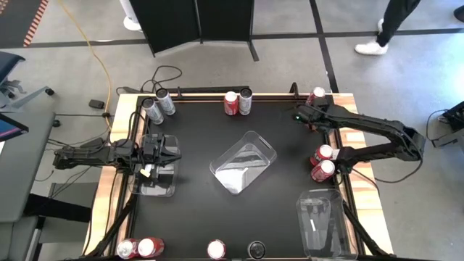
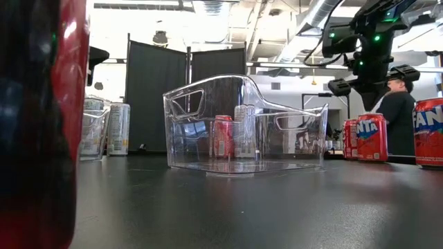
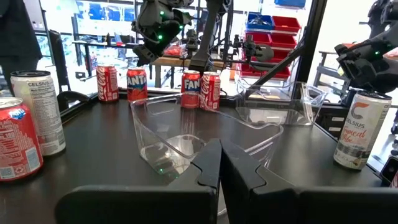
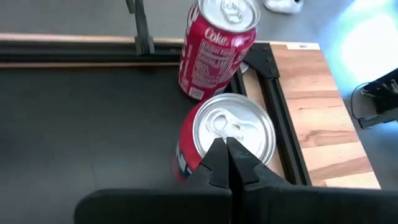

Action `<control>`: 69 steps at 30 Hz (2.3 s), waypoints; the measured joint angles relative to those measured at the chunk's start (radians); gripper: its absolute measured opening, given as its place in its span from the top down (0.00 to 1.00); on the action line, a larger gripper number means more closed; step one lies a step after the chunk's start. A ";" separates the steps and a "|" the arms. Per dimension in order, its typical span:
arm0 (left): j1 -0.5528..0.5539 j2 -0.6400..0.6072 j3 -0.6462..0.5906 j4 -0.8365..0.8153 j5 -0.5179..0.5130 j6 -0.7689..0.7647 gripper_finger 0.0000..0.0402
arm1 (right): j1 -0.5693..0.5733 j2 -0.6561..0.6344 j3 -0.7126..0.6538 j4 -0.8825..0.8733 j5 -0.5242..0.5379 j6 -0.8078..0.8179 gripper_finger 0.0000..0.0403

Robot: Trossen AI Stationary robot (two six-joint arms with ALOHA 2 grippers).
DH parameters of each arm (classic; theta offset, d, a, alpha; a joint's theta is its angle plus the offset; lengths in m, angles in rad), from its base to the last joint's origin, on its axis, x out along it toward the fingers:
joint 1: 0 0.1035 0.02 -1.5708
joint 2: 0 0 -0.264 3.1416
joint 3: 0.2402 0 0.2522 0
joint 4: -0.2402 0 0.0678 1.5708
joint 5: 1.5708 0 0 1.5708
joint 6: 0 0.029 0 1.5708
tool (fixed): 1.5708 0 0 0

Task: Sort soda cans
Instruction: Put the white soda can into the middle transparent bin

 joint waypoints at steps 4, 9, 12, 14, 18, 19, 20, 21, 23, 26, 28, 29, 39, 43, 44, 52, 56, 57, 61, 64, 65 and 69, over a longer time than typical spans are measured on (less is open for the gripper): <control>0.000 0.000 0.000 0.000 0.000 0.000 0.99 | 0.046 -0.050 0.000 0.008 0.050 0.000 0.99; 0.000 0.000 0.000 0.000 0.000 0.000 0.99 | 0.122 -0.136 0.000 0.064 0.087 -0.083 0.92; 0.000 0.000 0.000 0.000 0.000 -0.007 0.99 | 0.167 -0.197 0.000 0.116 0.089 -0.188 0.88; 0.000 0.000 0.000 0.000 0.000 -0.007 0.99 | 0.195 -0.240 0.000 0.151 0.087 -0.266 0.86; 0.000 0.000 0.000 0.000 0.000 -0.008 0.99 | 0.247 -0.327 0.001 0.228 0.014 -0.454 0.84; 0.000 0.000 0.000 0.000 0.000 -0.007 0.99 | 0.260 -0.349 0.001 0.246 -0.016 -0.496 0.83; 0.000 0.000 0.000 0.000 0.000 -0.007 0.99 | 0.272 -0.371 0.002 0.263 -0.052 -0.538 0.82; 0.000 0.000 0.000 0.000 0.000 -0.007 0.99 | 0.285 -0.394 0.002 0.278 -0.090 -0.576 0.81; 0.000 0.000 0.000 0.000 0.000 -0.004 0.99 | 0.313 -0.435 0.007 0.293 -0.160 -0.635 0.78; 0.000 0.000 0.000 0.003 0.000 0.003 0.99 | 0.359 -0.483 0.032 0.298 -0.232 -0.707 0.73; 0.000 0.000 0.000 0.004 -0.001 0.003 0.99 | 0.392 -0.505 0.048 0.298 -0.274 -0.766 0.68; 0.000 0.000 0.000 0.005 -0.001 0.003 0.99 | 0.408 -0.514 0.057 0.298 -0.293 -0.797 0.65; 0.000 0.000 0.000 0.006 -0.001 0.003 0.99 | 0.552 -0.539 0.143 0.281 -0.356 -1.000 0.52; 0.000 0.000 -0.002 0.026 -0.001 0.023 0.99 | 0.572 -0.504 0.241 0.151 -0.382 -0.887 0.60; 0.000 0.000 -0.002 0.044 -0.002 0.043 0.99 | 0.576 -0.494 0.270 0.105 -0.382 -0.857 0.61; 0.000 0.000 -0.001 0.223 -0.002 0.169 0.99 | 0.594 -0.397 0.415 -0.211 -0.404 -0.646 0.51; 0.000 0.000 -0.001 0.233 -0.002 0.182 0.99 | 0.593 -0.344 0.434 -0.293 -0.434 -0.572 0.38; 0.000 0.000 -0.001 0.232 -0.002 0.192 0.99 | 0.593 -0.328 0.437 -0.311 -0.453 -0.554 0.36; 0.000 0.001 -0.001 0.250 -0.003 0.233 0.99 | 0.592 -0.263 0.441 -0.408 -0.572 -0.469 0.30; 0.000 0.001 -0.001 0.300 -0.006 0.276 0.99 | 0.595 -0.214 0.441 -0.472 -0.667 -0.410 0.29; 0.000 0.001 -0.001 0.316 -0.006 0.292 0.99 | 0.597 -0.199 0.441 -0.483 -0.692 -0.397 0.29; 0.000 0.001 -0.001 0.394 -0.006 0.361 0.99 | 0.630 -0.159 0.441 -0.479 -0.737 -0.375 0.29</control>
